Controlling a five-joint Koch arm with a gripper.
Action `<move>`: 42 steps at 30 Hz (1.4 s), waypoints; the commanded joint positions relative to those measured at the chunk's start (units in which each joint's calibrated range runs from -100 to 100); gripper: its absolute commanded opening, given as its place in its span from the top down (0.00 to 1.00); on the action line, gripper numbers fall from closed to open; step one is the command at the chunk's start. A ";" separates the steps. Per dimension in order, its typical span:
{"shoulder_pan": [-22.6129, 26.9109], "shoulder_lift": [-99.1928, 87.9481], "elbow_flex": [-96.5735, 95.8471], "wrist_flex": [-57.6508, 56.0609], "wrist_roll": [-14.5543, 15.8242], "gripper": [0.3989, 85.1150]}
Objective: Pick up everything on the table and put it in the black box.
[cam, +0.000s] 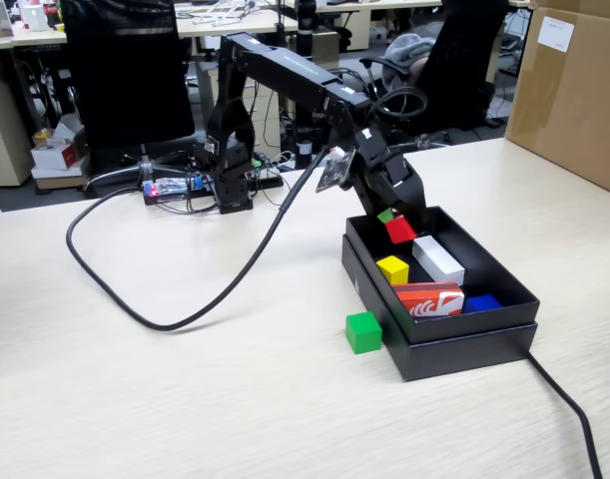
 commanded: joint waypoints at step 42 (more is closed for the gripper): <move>-12.80 -19.14 -5.98 0.92 0.34 0.43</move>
